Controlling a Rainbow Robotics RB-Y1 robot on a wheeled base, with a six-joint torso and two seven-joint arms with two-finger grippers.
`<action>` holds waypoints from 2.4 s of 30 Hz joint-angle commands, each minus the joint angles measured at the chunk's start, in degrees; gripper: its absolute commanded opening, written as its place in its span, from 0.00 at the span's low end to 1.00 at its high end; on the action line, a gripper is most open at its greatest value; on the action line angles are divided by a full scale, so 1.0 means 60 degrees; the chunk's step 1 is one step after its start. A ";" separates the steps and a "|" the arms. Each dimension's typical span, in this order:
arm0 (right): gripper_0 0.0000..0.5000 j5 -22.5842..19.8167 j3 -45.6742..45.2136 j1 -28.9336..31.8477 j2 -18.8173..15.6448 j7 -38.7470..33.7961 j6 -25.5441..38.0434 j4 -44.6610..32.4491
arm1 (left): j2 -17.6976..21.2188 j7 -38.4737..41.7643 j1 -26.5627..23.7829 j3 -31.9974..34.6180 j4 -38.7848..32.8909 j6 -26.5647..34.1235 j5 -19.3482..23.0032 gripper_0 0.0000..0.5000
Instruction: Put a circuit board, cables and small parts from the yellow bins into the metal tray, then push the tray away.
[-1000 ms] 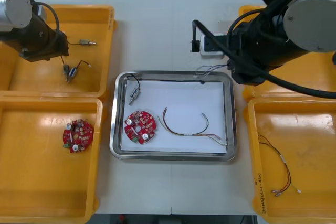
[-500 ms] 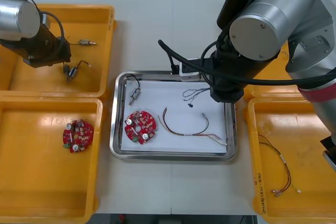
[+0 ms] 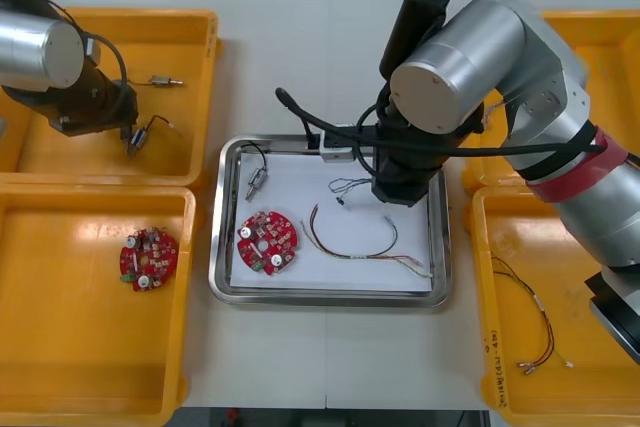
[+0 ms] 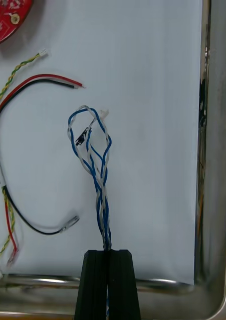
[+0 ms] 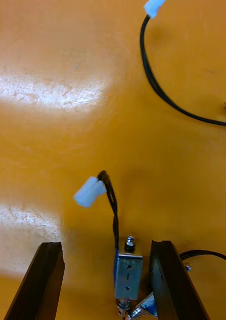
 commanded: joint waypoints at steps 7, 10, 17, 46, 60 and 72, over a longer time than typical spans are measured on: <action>0.00 0.0389 0.1012 -0.0457 0.0300 -0.0457 -0.1040 0.0459 | 0.0308 -0.0758 0.0352 -0.0226 -0.0050 -0.0394 -0.0117 1.00; 0.00 0.0448 0.1114 -0.0457 0.0314 -0.0501 -0.1187 0.0459 | 0.0308 -0.0773 0.0425 -0.0284 -0.0050 -0.0482 -0.0117 1.00; 0.00 0.0931 0.1231 -0.0442 0.0300 -0.0487 -0.1348 0.0517 | 0.0264 -0.0773 0.0454 -0.0313 -0.0050 -0.0467 -0.0029 1.00; 1.00 0.0799 0.0909 -0.0472 0.0153 -0.0530 -0.1597 0.1147 | 0.0250 -0.0817 0.0527 -0.0211 -0.0080 -0.0570 0.0015 0.00; 1.00 0.0609 0.0074 -0.0692 0.0153 -0.0516 -0.0352 0.0576 | 0.0792 -0.1110 0.0498 0.0448 -0.0841 0.0309 0.0308 0.00; 1.00 0.0682 -0.0336 -0.0706 0.0153 -0.0618 0.0381 0.0063 | 0.0997 -0.1198 0.0498 0.0976 -0.2628 0.2375 0.0425 0.00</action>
